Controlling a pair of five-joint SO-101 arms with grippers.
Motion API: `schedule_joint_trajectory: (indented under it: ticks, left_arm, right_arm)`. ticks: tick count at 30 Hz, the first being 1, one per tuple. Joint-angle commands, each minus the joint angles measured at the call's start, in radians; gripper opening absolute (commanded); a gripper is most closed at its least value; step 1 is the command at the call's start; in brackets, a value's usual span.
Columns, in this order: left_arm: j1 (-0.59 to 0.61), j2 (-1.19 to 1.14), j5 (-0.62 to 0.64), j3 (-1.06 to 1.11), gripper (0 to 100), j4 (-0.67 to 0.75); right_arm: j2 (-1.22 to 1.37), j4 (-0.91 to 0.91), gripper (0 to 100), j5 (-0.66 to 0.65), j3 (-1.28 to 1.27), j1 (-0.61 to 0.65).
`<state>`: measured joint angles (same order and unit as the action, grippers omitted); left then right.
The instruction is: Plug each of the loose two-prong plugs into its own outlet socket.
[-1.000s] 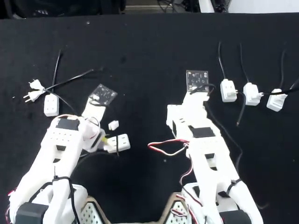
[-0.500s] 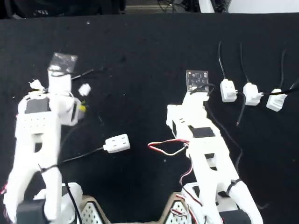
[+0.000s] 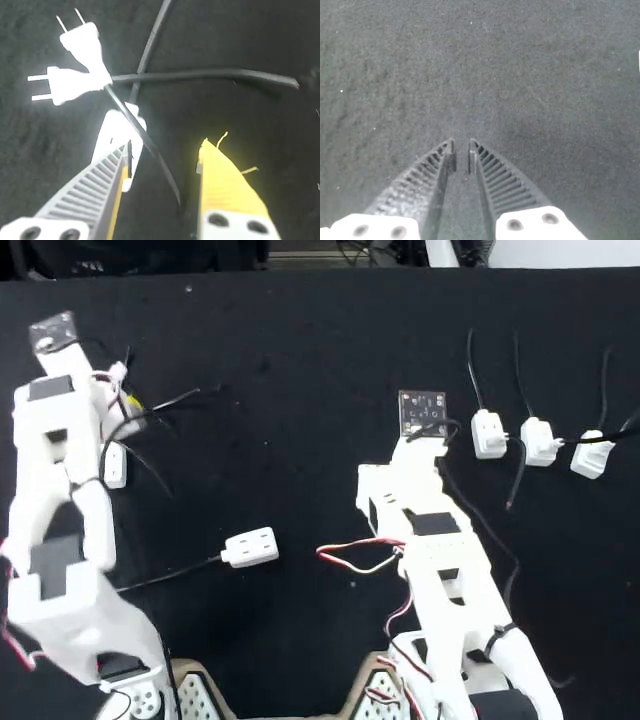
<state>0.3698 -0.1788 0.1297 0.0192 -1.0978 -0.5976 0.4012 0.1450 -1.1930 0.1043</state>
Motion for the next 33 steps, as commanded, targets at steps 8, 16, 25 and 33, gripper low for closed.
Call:
schedule_joint_trajectory:
  ticks: [8, 16, 25, 33]
  left_arm:
    - [0.128, -0.393, 0.153, -0.467, 22, -0.021]
    - [0.134, -0.569, 0.196, -0.645, 22, -0.023]
    - [0.139, -0.582, 0.196, -0.871, 5, -0.255]
    - [0.143, -0.583, 0.192, -1.139, 3, -0.479]
  right_arm:
    - [-0.038, -0.018, 3.7, -0.002, 0.007, 0.109]
    - [-0.038, -0.018, 3.7, -0.002, 0.010, 0.112]
    - [-0.038, -0.018, 3.7, -0.002, 0.012, 0.109]
    - [-0.038, -0.018, 3.7, -0.002, 0.012, 0.107]
